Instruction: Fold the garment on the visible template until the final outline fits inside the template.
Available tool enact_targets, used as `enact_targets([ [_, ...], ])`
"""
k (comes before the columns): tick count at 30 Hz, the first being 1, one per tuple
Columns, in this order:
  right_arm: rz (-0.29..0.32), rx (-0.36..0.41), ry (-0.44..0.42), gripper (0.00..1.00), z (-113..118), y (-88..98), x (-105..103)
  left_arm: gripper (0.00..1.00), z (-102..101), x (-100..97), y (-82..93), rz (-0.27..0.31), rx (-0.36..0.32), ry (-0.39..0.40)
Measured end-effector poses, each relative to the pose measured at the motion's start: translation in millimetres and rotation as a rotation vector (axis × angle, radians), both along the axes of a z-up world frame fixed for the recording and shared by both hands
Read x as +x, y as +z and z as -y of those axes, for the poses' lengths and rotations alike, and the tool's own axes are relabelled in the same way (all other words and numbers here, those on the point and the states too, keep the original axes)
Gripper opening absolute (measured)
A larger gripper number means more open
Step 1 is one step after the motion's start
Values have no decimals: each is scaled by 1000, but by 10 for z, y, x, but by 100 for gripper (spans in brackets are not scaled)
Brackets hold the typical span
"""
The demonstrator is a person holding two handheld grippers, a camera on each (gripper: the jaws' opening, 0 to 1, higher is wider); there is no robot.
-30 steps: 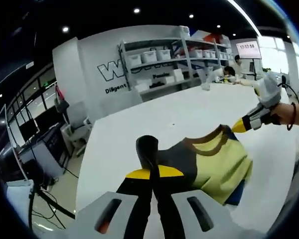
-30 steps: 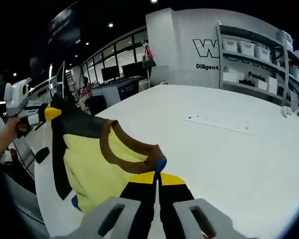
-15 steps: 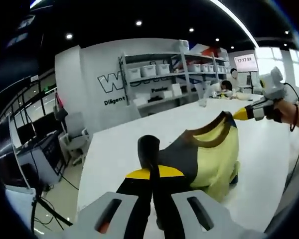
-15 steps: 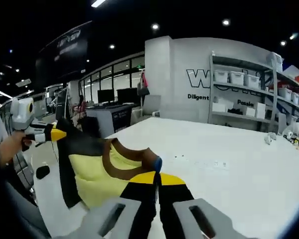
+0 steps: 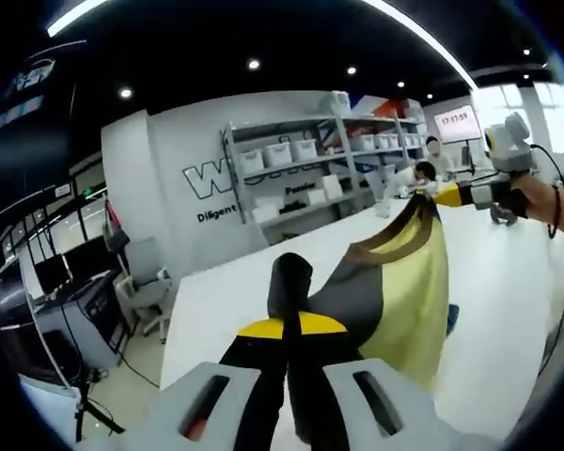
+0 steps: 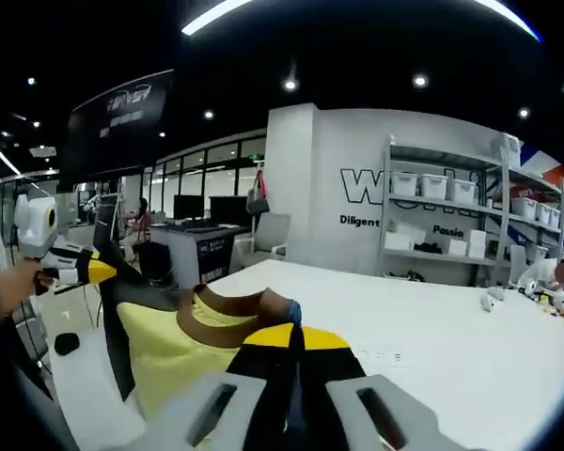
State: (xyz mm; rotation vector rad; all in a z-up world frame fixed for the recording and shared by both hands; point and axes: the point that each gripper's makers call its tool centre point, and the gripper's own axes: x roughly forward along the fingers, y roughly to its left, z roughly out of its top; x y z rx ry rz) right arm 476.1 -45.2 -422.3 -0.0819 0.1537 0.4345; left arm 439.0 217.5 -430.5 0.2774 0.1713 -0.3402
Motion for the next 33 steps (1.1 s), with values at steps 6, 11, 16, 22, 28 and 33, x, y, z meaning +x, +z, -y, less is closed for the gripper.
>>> enact_targets([
  [6, -45, 3, 19, 0, -84, -189, 257, 1, -20, 262, -187, -17, 35, 37],
  [11, -119, 0, 23, 0, -121, -466, 567, 1, -106, 472, -405, -119, -34, 90],
  [16, -149, -18, 41, 0, -172, -649, 822, 1, -196, 702, -532, -125, -20, 105],
  [22, -227, -47, 46, 0, -203, -984, 1106, 1, -238, 956, -787, -147, 28, 129],
  [28, -283, -66, 30, 0, -169, -1365, 1325, 1, -246, 1222, -1045, -186, 16, 135],
  [33, -340, -88, 26, 0, -164, -1625, 1410, 1, -262, 1335, -1274, -233, 28, 127],
])
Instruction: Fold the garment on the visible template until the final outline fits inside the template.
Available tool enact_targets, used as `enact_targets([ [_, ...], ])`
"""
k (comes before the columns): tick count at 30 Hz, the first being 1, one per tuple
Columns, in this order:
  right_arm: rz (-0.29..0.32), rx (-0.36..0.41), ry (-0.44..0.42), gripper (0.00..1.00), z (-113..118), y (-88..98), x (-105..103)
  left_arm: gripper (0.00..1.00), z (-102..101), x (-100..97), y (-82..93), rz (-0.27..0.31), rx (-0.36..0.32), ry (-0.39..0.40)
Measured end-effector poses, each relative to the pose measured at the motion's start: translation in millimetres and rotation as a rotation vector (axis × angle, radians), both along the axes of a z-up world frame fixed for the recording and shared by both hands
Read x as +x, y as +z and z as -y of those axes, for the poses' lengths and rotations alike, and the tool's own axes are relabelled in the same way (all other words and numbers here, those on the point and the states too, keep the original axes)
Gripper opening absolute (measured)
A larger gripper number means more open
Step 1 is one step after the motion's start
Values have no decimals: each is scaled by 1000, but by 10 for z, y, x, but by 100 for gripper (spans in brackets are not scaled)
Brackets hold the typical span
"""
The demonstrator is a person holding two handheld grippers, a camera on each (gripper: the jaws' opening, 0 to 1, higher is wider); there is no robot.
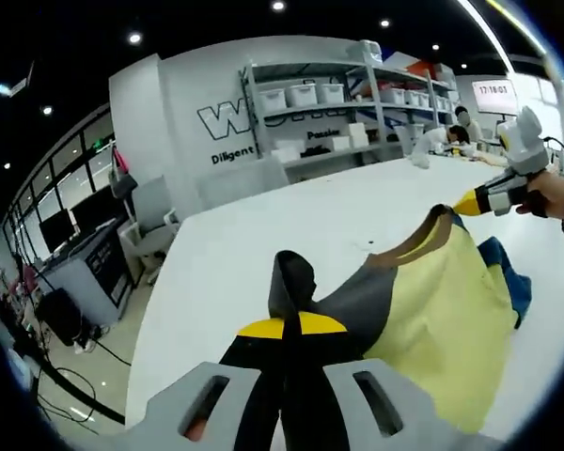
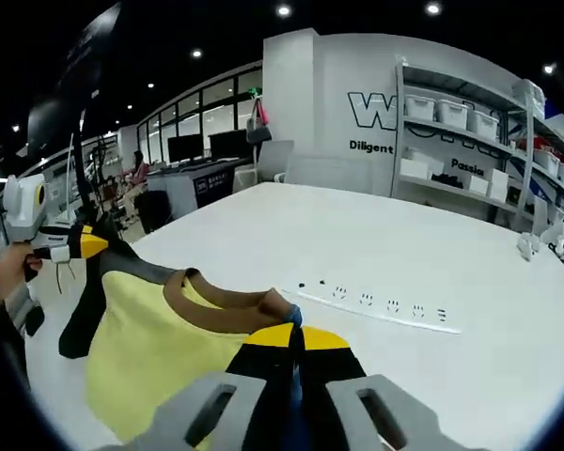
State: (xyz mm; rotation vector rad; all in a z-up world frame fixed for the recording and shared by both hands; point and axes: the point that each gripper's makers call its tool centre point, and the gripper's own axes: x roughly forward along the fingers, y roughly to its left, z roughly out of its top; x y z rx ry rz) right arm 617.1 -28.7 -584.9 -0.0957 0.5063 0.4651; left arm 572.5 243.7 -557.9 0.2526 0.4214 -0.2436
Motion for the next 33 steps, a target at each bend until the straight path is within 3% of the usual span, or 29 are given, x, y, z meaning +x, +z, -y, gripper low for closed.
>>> enact_targets([
  [4, -25, -18, 8, 0, -40, -149, 76, 1, -35, 122, -233, -46, 43, 3],
  [12, -105, -36, -2, 0, -68, -494, 255, 1, -84, 414, -539, -118, 135, -5],
  [21, -144, -22, -20, 0, -70, -689, 311, 1, -150, 449, -895, -193, 157, 24],
  [26, -122, -27, -27, 0, -98, -706, 379, 1, -166, 426, -1027, -232, 153, 48],
  [28, -104, -83, -11, 0, -90, -729, 411, 1, -162, 417, -1031, -233, 150, 54],
  [33, -109, -90, -6, 0, -120, -783, 481, 1, -173, 406, -1024, -236, 147, 64],
])
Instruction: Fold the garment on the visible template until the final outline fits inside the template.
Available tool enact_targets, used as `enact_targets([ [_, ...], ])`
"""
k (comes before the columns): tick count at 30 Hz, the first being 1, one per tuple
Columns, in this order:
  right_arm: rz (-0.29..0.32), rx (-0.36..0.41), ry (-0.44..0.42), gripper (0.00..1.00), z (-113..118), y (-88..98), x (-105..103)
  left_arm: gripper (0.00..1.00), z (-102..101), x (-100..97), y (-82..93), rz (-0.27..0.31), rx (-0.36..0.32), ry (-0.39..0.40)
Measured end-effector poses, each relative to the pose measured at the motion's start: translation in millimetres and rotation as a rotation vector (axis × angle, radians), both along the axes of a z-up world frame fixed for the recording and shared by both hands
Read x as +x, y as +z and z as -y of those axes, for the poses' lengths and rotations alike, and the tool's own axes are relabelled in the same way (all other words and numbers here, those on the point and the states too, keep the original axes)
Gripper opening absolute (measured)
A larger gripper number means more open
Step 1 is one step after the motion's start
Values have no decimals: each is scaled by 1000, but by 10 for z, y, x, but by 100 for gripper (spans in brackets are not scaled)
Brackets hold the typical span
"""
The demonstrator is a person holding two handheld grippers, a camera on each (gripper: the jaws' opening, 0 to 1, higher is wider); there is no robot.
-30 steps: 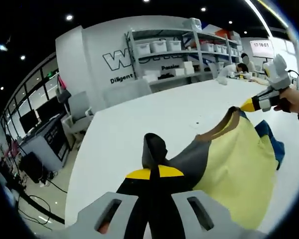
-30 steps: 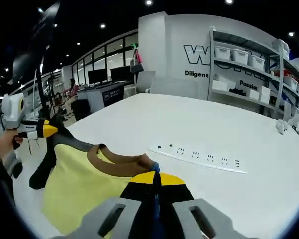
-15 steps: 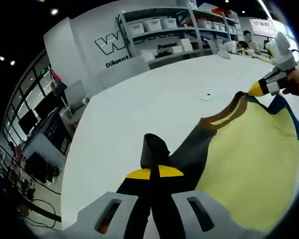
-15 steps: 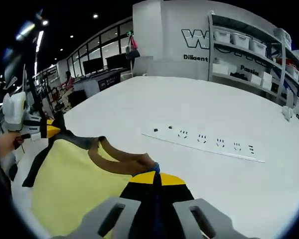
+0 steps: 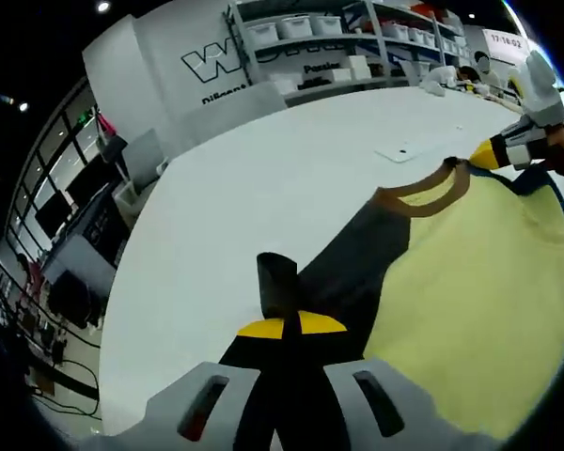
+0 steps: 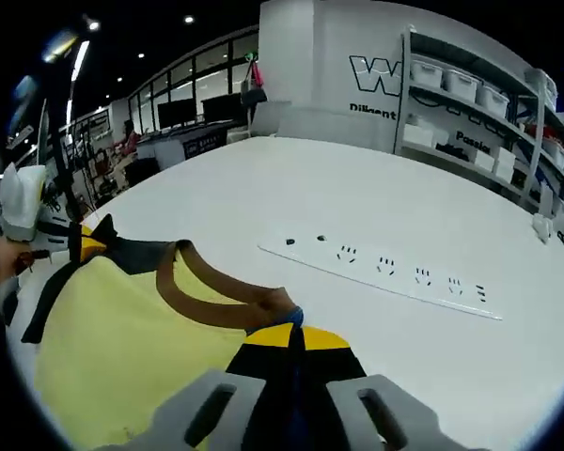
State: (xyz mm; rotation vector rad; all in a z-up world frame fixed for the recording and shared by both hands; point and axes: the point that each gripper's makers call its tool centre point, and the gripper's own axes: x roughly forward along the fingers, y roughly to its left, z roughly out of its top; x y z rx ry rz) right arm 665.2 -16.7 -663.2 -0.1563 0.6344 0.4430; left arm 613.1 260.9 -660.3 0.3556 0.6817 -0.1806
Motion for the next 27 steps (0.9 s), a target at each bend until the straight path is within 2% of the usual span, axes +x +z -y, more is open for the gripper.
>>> enact_targets([
  [4, 20, 14, -15, 0, 29, 94, 6, 2, -63, -26, 21, -6, -14, 33],
  [6, 59, 106, -46, 0, 36, 289, 16, 6, -94, -53, 57, 1, -48, 66],
  [7, 70, 128, -40, 5, 26, 342, 0, 11, -96, -73, 72, 2, -53, 66],
  [9, 43, 154, -48, 20, 50, 385, -99, 20, -59, -118, 115, 17, -78, 52],
  [10, 45, 158, -51, 24, 54, 394, -112, 25, -50, -141, 127, 16, -90, 53],
  [13, 57, 153, -39, 34, 70, 440, -257, 34, 11, -238, 178, 16, -171, 69],
  [16, 38, 177, 2, 47, -4, 455, -468, 36, 48, -349, 261, 36, -173, 46],
  [18, 30, 182, 44, 49, -54, 459, -590, 38, 68, -408, 313, 59, -158, 12],
  [20, -1, 224, 75, 52, -129, 455, -785, 44, 65, -491, 362, 57, -174, 13],
  [22, -2, 246, 98, 54, -162, 468, -915, 51, 117, -567, 452, 78, -203, -7],
  [26, -19, 228, 163, 55, -251, 442, -1183, 58, 203, -728, 580, 99, -191, -59],
  [27, -16, 218, 171, 56, -264, 438, -1245, 60, 250, -775, 628, 114, -209, -74],
])
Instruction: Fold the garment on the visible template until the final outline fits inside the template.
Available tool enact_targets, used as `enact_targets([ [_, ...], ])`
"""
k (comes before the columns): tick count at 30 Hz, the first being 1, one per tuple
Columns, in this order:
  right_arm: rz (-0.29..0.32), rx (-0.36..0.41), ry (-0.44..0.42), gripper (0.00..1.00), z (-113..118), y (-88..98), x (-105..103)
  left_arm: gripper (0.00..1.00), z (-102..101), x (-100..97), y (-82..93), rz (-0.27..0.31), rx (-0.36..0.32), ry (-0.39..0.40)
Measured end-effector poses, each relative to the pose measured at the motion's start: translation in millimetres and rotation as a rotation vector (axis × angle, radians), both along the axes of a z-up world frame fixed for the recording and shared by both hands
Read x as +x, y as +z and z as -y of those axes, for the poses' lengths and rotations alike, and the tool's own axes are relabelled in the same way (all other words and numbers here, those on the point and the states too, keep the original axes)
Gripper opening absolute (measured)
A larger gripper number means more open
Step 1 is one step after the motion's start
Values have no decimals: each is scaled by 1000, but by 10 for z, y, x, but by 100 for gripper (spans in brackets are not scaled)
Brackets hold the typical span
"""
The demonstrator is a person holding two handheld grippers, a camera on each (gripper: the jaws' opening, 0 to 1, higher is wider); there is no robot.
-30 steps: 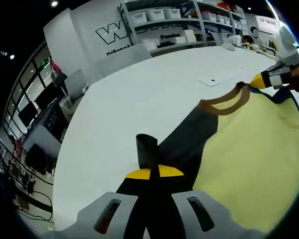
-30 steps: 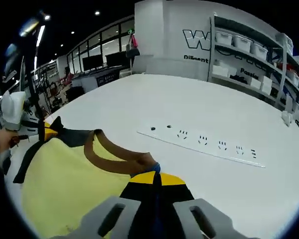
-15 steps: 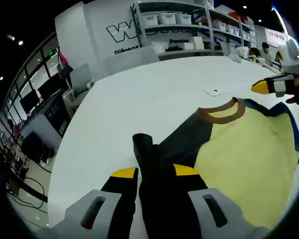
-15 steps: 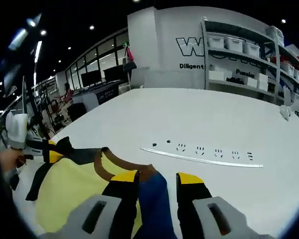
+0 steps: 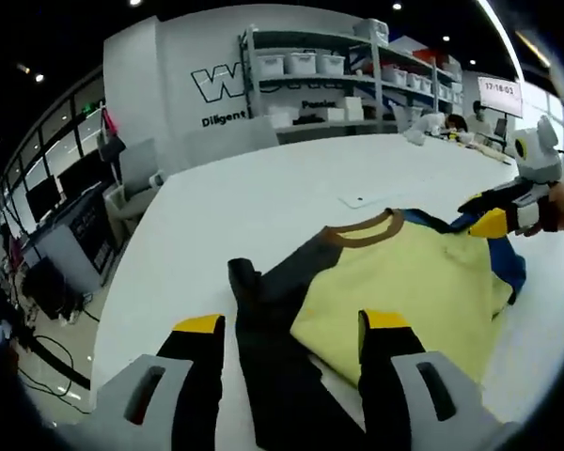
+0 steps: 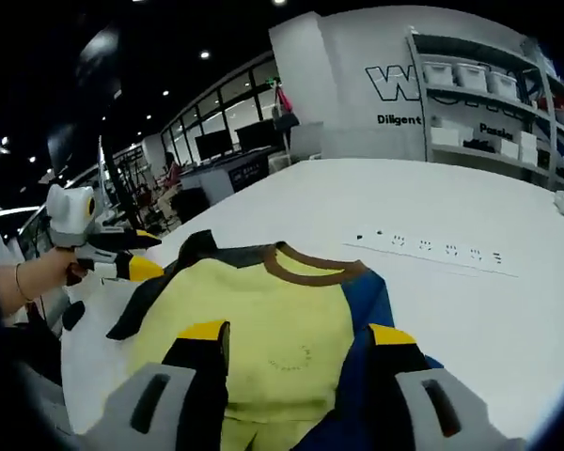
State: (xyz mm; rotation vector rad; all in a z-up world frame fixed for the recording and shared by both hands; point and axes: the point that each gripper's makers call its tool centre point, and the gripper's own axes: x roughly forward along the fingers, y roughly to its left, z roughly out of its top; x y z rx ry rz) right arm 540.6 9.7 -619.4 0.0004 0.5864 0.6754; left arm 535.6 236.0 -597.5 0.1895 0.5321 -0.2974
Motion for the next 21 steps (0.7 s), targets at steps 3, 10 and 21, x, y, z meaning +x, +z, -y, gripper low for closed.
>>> enact_targets([
  [3, -1, -11, 23, 56, -58, -20, -163, 59, 38, -83, 10, 4, -9, -10],
  [10, 10, -57, 69, 55, -116, -101, -458, 65, 112, -305, 18, 42, -13, -18],
  [21, -16, -105, 82, 52, -118, -285, -727, 63, 311, -623, -55, 33, -64, -57],
])
